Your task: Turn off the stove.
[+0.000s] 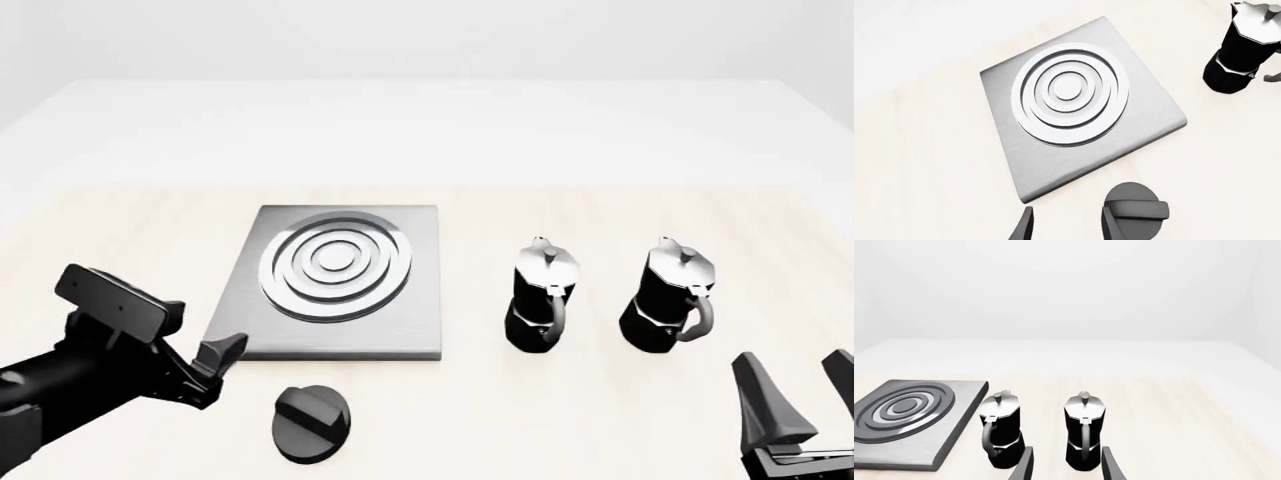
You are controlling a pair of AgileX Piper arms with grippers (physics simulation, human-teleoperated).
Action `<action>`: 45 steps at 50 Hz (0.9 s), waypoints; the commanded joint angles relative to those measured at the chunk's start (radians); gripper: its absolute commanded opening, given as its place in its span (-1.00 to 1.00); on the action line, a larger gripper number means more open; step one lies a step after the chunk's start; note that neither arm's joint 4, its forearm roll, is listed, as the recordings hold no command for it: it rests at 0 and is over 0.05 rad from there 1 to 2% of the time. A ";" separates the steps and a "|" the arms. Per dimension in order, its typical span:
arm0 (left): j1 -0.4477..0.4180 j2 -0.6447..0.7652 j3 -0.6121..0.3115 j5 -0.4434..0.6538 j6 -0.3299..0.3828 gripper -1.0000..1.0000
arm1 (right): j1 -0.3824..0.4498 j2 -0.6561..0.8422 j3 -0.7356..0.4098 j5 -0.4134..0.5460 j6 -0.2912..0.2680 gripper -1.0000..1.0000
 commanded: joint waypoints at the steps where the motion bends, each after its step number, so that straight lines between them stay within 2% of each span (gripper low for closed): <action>1: -0.052 0.080 0.006 0.035 -0.019 1.00 | 0.004 0.005 0.000 -0.002 0.001 1.00; 5: -0.102 0.107 0.034 0.023 -0.050 1.00 | 0.005 0.006 0.000 -0.003 0.000 1.00; 6: -0.173 0.131 0.071 0.003 -0.118 1.00 | 0.006 0.000 0.000 0.002 0.003 1.00; 18: -0.221 0.191 0.127 -0.062 -0.162 1.00 | 0.004 -0.009 0.000 0.013 0.005 1.00; 31: -0.212 0.268 0.174 -0.151 -0.158 1.00 | 0.003 -0.012 0.000 0.016 0.007 1.00; 45: -0.179 0.372 0.170 -0.236 -0.114 1.00 | 0.000 -0.009 0.000 0.012 0.006 1.00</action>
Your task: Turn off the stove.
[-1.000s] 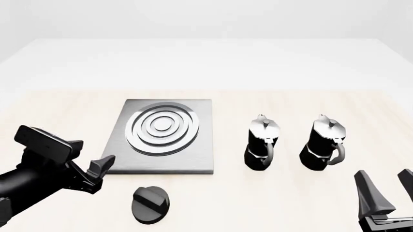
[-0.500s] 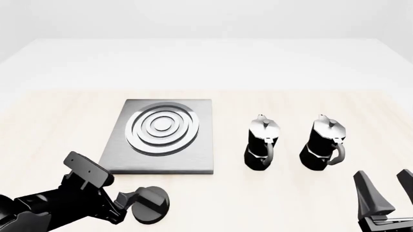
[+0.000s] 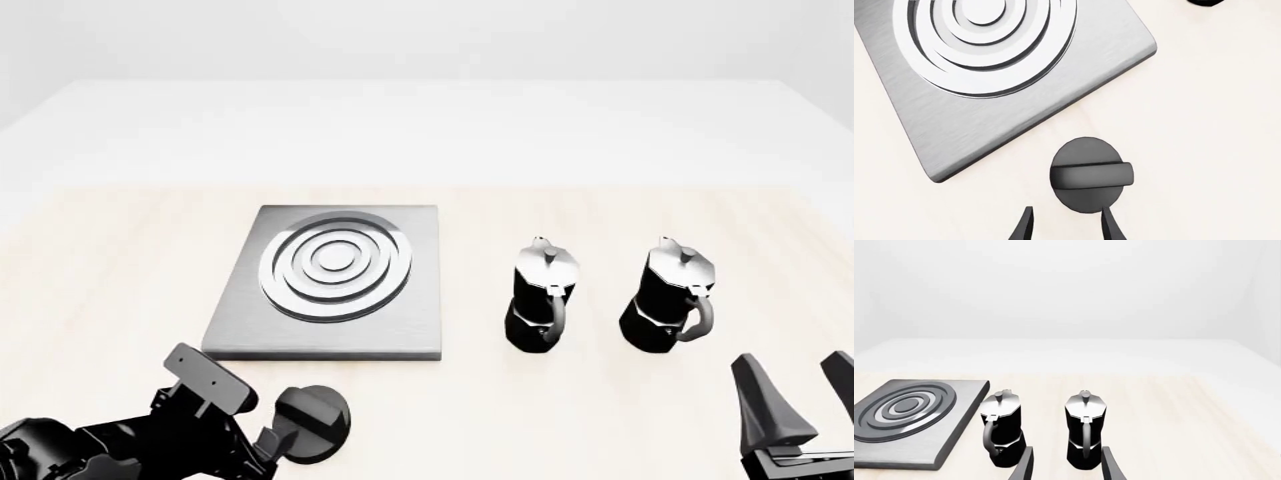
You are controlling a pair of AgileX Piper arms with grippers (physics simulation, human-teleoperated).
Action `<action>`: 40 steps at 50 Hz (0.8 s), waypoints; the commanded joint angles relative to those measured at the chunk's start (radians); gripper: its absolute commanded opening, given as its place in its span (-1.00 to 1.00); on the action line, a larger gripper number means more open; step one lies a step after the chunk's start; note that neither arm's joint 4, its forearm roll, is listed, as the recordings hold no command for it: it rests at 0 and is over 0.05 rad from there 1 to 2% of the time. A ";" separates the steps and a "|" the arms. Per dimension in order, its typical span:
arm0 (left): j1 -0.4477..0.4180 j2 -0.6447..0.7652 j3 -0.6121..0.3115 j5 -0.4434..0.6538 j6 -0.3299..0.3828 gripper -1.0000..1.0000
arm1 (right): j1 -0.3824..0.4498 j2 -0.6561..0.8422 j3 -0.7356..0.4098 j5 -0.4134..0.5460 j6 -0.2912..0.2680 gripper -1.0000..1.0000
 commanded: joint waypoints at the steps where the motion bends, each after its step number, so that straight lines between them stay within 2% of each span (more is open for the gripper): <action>1: 0.018 0.075 0.005 -0.062 0.025 1.00 | -0.002 0.002 0.000 -0.002 0.000 1.00; 27: 0.084 0.171 -0.077 -0.104 0.106 1.00 | 0.001 0.018 0.000 -0.019 0.000 1.00; 40: 0.082 0.225 -0.099 -0.137 0.117 1.00 | -0.001 0.008 0.000 -0.009 0.001 1.00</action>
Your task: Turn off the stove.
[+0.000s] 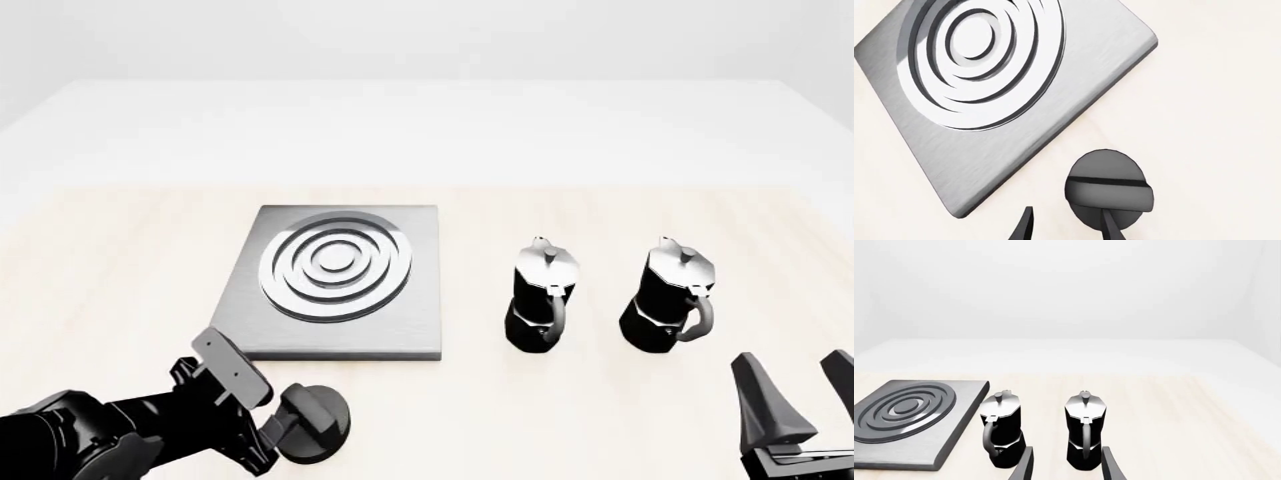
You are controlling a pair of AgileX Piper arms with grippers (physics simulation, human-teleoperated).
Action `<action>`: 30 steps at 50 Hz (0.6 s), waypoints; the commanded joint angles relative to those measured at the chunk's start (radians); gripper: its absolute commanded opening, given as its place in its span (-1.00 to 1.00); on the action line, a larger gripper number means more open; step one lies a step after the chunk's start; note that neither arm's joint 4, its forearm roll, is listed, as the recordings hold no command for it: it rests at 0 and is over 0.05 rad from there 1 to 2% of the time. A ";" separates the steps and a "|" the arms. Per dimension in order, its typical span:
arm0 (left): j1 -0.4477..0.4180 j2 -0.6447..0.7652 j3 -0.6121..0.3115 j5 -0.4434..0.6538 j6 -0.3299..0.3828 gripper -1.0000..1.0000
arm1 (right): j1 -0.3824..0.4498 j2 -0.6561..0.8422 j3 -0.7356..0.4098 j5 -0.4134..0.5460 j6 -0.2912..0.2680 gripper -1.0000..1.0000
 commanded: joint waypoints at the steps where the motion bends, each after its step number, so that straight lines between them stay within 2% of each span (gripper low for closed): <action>1: 0.017 0.083 -0.059 -0.026 0.017 1.00 | 0.000 -0.003 0.000 0.003 0.001 1.00; 20: 0.063 0.101 -0.125 0.012 0.095 1.00 | 0.005 -0.013 0.000 0.014 -0.002 1.00; 30: 0.110 0.106 -0.186 0.046 0.171 1.00 | 0.010 -0.011 0.000 0.014 -0.004 1.00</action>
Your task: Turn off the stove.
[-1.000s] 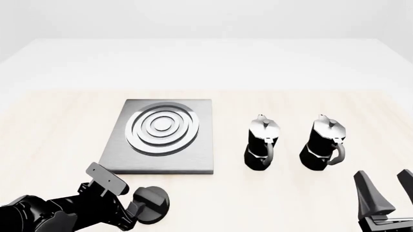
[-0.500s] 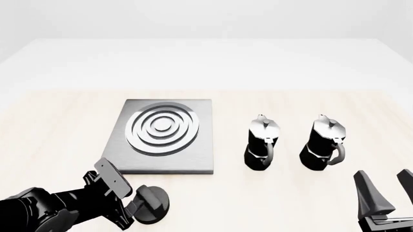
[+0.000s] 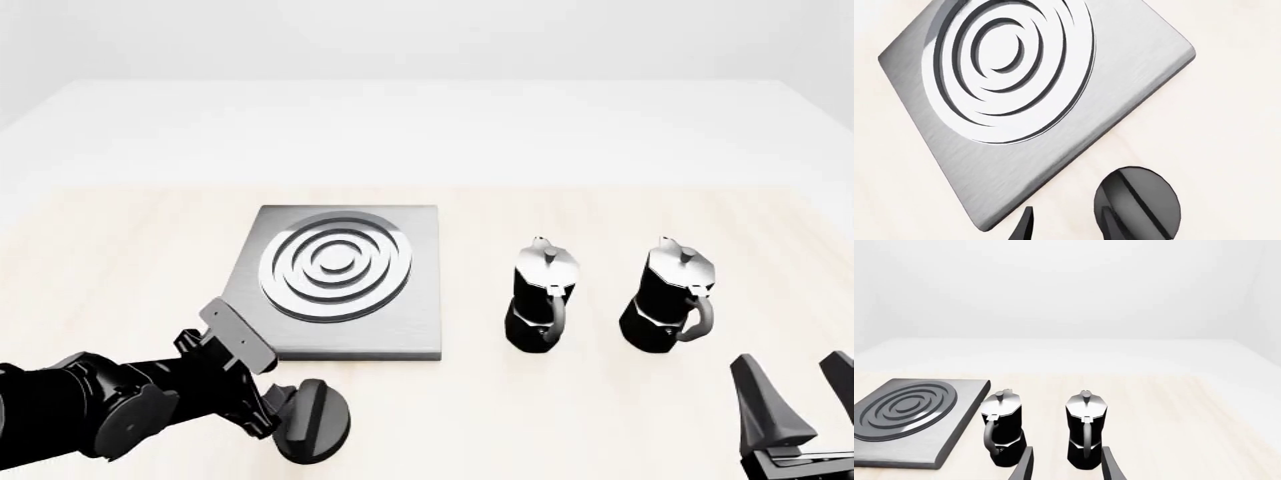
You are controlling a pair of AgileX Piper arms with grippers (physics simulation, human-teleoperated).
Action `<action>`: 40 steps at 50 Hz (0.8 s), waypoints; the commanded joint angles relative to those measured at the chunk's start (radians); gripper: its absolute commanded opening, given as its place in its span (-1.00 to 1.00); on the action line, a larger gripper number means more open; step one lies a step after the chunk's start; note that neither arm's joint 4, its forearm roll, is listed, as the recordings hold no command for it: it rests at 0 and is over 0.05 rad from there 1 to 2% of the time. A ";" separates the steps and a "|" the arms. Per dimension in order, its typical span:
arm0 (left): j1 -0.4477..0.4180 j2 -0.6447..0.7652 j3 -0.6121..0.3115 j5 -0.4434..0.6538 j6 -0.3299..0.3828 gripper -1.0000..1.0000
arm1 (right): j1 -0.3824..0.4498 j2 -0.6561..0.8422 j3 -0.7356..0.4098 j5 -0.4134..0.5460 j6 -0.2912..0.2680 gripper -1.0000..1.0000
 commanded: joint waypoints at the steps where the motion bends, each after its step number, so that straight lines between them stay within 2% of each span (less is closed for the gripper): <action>1: 0.038 0.005 -0.081 0.028 0.060 1.00 | 0.005 0.002 0.000 -0.001 -0.002 1.00; 14: 0.110 -0.160 -0.042 0.122 0.084 1.00 | 0.017 -0.004 0.000 0.003 -0.003 1.00; 15: 0.121 -0.283 -0.030 0.207 0.081 1.00 | 0.019 -0.004 0.000 0.001 -0.003 1.00; 26: 0.153 -0.494 -0.031 0.360 0.083 1.00 | 0.024 -0.007 0.000 0.003 -0.005 1.00; 27: 0.154 -0.575 -0.052 0.431 0.079 1.00 | 0.023 -0.007 0.000 0.002 -0.009 1.00; 40: 0.179 -0.723 -0.090 0.557 0.072 1.00 | 0.030 -0.008 0.000 0.001 -0.017 1.00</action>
